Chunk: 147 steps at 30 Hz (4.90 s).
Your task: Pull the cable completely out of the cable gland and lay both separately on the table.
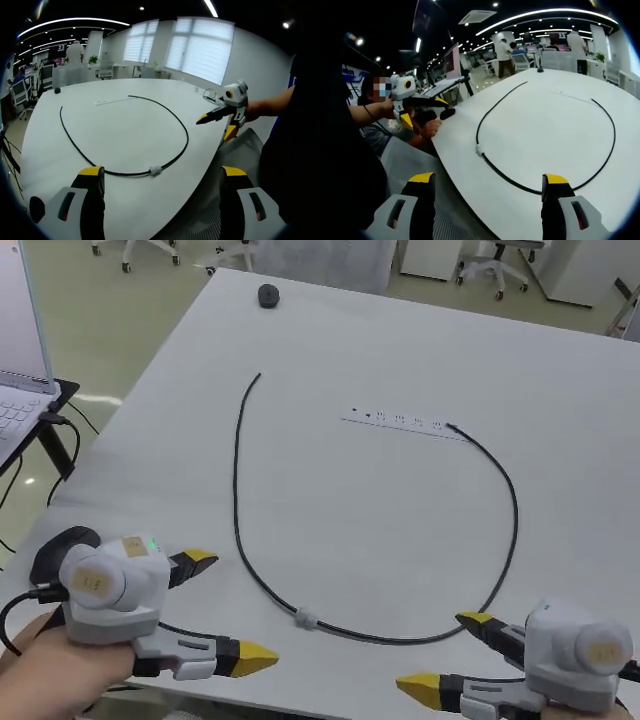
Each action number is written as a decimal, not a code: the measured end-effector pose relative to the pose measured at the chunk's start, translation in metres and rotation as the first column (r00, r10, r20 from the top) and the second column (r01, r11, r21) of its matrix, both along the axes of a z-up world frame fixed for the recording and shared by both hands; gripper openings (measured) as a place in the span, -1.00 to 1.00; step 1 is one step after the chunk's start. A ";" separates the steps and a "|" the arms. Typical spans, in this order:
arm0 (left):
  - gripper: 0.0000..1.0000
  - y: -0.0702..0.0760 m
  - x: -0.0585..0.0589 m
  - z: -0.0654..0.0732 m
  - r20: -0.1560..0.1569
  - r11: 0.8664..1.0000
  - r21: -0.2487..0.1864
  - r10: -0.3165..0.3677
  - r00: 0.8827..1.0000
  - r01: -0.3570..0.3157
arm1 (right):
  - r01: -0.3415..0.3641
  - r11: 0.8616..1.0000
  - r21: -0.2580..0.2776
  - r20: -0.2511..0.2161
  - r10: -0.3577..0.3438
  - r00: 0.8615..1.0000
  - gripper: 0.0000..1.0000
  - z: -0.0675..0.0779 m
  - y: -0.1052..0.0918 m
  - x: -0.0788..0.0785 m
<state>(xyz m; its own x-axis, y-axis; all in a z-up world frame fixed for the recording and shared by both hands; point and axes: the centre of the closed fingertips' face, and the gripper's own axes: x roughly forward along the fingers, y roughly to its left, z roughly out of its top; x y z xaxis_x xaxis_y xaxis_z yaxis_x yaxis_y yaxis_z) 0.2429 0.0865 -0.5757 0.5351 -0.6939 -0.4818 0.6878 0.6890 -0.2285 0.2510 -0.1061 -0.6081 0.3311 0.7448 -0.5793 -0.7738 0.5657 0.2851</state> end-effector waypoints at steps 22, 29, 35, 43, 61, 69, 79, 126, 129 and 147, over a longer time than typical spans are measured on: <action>0.91 0.004 -0.007 -0.017 -0.014 1.000 0.028 -0.014 1.000 0.015 | -0.163 0.984 -0.075 0.001 0.163 0.987 0.44 -0.007 0.056 0.009; 0.92 0.004 -0.011 -0.018 -0.015 1.000 0.015 -0.002 1.000 0.002 | -0.208 0.973 -0.097 -0.009 0.208 0.978 0.35 -0.014 0.068 0.012; 0.93 0.004 -0.016 -0.019 -0.020 1.000 0.020 -0.005 1.000 0.005 | -0.226 0.968 -0.111 -0.022 0.225 0.974 0.27 -0.021 0.074 0.018; 0.95 -0.001 -0.016 -0.015 -0.016 1.000 -0.011 -0.002 1.000 0.002 | -0.258 0.957 -0.130 -0.042 0.254 0.966 0.24 -0.032 0.090 0.025; 0.91 0.006 -0.013 -0.032 -0.052 1.000 0.008 -0.012 0.999 0.013 | -0.324 0.919 -0.225 -0.121 0.303 0.945 -0.21 -0.073 0.112 0.038; 0.90 0.009 -0.016 -0.037 -0.069 1.000 0.004 -0.018 0.997 0.018 | -0.354 0.905 -0.237 -0.143 0.328 0.934 -0.40 -0.087 0.119 0.036; 0.89 0.012 -0.020 -0.039 -0.085 1.000 0.005 -0.023 0.996 0.023 | -0.399 0.881 -0.253 -0.151 0.371 0.916 -0.60 -0.102 0.128 0.033; 0.77 -0.044 -0.014 -0.008 -0.018 0.983 -0.015 -0.185 0.983 0.184 | -0.391 0.902 -0.182 -0.154 0.367 0.918 -0.88 -0.034 0.093 -0.010; 0.76 -0.050 -0.012 -0.006 -0.013 0.979 -0.016 -0.202 0.979 0.202 | -0.397 0.901 -0.174 -0.152 0.373 0.915 -0.88 -0.027 0.092 -0.015; 0.35 -0.083 -0.020 -0.003 0.003 0.932 -0.056 -0.358 0.934 0.357 | -0.514 0.827 -0.228 -0.035 0.520 0.853 -0.88 0.014 0.092 -0.036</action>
<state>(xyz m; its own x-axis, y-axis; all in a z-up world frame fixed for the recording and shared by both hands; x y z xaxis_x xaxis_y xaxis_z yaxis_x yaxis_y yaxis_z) 0.2226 0.0031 -0.5788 0.2435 -0.8643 -0.4402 0.8847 0.3839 -0.2644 0.2150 -0.0139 -0.5945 -0.0479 0.6652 -0.7451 -0.9764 0.1260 0.1753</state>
